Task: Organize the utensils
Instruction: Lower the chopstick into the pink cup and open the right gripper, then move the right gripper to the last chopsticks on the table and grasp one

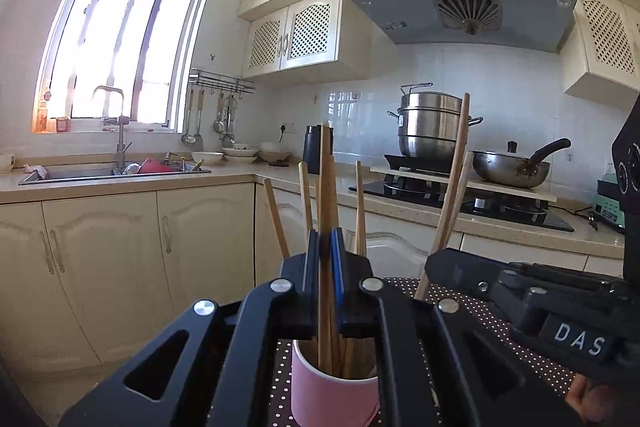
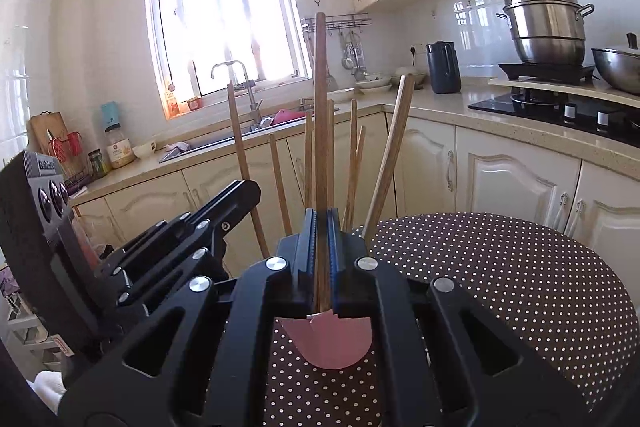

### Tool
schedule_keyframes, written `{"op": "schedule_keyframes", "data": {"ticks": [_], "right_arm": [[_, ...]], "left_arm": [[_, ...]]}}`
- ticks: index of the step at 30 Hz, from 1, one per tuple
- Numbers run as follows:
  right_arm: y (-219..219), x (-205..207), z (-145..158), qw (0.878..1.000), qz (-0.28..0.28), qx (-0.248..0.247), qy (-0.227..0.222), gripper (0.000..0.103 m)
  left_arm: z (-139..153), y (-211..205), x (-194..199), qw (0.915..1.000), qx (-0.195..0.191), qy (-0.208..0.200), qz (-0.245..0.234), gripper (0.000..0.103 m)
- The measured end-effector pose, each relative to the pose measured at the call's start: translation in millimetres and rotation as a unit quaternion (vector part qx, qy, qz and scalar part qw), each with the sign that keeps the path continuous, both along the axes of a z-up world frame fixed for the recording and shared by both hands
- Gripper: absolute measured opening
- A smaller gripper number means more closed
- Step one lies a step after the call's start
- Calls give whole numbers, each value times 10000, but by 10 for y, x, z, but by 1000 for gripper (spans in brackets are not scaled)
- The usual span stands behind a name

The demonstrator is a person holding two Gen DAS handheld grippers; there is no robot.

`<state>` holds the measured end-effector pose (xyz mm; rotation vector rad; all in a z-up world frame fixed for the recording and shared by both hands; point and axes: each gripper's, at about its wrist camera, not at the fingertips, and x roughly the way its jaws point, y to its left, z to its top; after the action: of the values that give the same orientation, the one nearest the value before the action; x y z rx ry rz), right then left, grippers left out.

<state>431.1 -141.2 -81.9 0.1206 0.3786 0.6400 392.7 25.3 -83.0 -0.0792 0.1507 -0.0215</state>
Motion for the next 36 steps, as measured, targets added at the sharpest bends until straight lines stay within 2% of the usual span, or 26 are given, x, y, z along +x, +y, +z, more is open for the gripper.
{"op": "schedule_keyframes", "data": {"ticks": [2, 4, 9, 13, 18, 25, 30, 32, 34, 35, 36], "right_arm": [[-1, -15, -5, 10000, -5, 0, -5, 7], [-7, -39, 5, 10000, -30, 7, -12, 7], [-11, -131, 77, 9999, -112, 17, -31, 8], [-21, -234, 154, 9999, -132, 15, -70, 8], [-76, -413, 278, 9996, -201, 12, -195, 8], [-247, -741, 451, 9988, -321, 55, -377, 8], [-390, -990, 522, 9979, -425, 26, -483, 8], [-460, -1073, 535, 9975, -490, 8, -503, 11], [-522, -1139, 540, 9972, -555, -10, -507, 24], [-567, -1177, 539, 9968, -605, -2, -523, 37], [-611, -1200, 535, 9963, -667, 1, -538, 45]], "left_arm": [[12, 16, -36, 10000, 18, 3, 31, 8], [34, 27, -67, 10000, 40, 8, 66, 26], [99, 63, -189, 9999, 50, -67, 117, 31], [174, 98, -321, 9998, 56, -110, 169, 45], [318, 109, -501, 9997, 33, -191, 174, 49], [497, -18, -818, 9992, 185, -322, 177, 53], [559, -182, -1025, 9992, 247, -290, 84, 60], [570, -251, -1082, 9993, 268, -256, 33, 62], [574, -339, -1147, 9992, 333, -232, -8, 66], [573, -387, -1174, 9990, 380, -212, -26, 67], [571, -425, -1190, 9990, 406, -177, -2, 68]]}}
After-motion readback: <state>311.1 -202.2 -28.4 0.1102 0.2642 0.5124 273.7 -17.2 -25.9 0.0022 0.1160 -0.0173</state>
